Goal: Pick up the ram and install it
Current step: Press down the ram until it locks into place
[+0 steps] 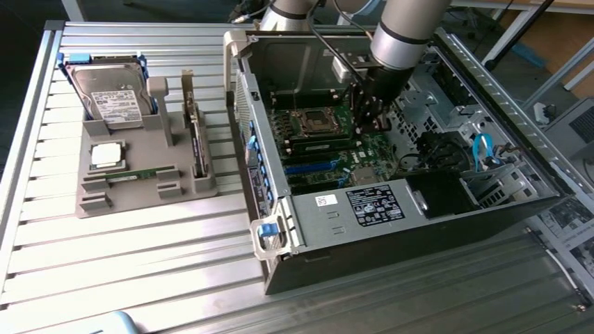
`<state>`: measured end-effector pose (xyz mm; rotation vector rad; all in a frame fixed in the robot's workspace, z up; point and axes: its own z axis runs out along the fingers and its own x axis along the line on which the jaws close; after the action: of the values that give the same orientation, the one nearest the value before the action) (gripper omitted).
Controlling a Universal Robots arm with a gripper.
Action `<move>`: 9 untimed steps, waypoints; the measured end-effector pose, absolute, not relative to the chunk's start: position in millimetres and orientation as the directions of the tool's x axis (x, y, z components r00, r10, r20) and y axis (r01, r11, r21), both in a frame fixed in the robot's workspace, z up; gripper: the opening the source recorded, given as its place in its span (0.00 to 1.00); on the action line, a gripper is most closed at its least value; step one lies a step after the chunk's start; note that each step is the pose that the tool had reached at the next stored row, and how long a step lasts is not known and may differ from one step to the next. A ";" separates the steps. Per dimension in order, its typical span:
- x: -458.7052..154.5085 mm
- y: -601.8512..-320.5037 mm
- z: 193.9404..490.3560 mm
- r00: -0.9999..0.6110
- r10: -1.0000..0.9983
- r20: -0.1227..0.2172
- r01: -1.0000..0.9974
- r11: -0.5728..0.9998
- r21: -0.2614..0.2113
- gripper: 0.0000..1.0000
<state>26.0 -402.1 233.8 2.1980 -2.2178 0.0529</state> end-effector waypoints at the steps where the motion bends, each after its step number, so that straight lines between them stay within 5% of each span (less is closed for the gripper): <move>1: 26.0 -402.5 233.4 -0.009 -0.999 0.037 -1.000 0.009 -0.011 0.11; 9: 26.0 -403.8 231.5 -0.006 -0.999 0.037 -1.000 0.006 -0.011 0.11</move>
<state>26.0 -403.8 231.5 2.2013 -2.2142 0.0531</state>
